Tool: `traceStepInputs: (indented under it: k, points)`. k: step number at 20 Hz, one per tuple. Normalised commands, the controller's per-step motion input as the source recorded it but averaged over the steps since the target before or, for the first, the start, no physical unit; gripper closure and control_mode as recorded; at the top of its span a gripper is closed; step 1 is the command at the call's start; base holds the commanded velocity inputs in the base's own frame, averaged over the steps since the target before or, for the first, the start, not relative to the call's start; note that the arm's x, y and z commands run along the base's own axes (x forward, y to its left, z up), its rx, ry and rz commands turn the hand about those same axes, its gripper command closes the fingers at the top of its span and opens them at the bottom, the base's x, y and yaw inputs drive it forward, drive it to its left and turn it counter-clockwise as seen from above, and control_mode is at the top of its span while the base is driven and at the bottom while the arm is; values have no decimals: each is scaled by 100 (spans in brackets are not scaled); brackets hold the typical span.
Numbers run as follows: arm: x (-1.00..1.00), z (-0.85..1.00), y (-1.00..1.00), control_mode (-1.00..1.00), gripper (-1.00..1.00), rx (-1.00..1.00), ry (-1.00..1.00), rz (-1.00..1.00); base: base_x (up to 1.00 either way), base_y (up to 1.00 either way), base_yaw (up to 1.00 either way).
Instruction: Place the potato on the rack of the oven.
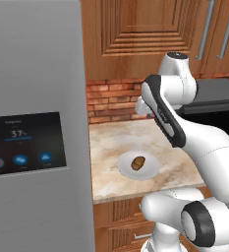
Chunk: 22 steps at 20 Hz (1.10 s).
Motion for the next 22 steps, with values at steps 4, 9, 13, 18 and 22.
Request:
traceStepInputs:
  k: [4, 9, 13, 18, 22]
  points:
    - [-10, -8, 0, -100, -100, 0, 1, -1, 0, 0, 0]
    - [-4, -87, 8, -100, -100, 1, 0, -34, 0, 0, 0]
    - [-1, -100, 0, -100, -100, 10, 0, -34, 0, 0, 0]
    - [13, -90, 2, -100, -100, 10, 0, -7, 0, 0, 0]
    - [46, -40, 35, -100, -100, 0, 0, 0, 0, 0, 0]
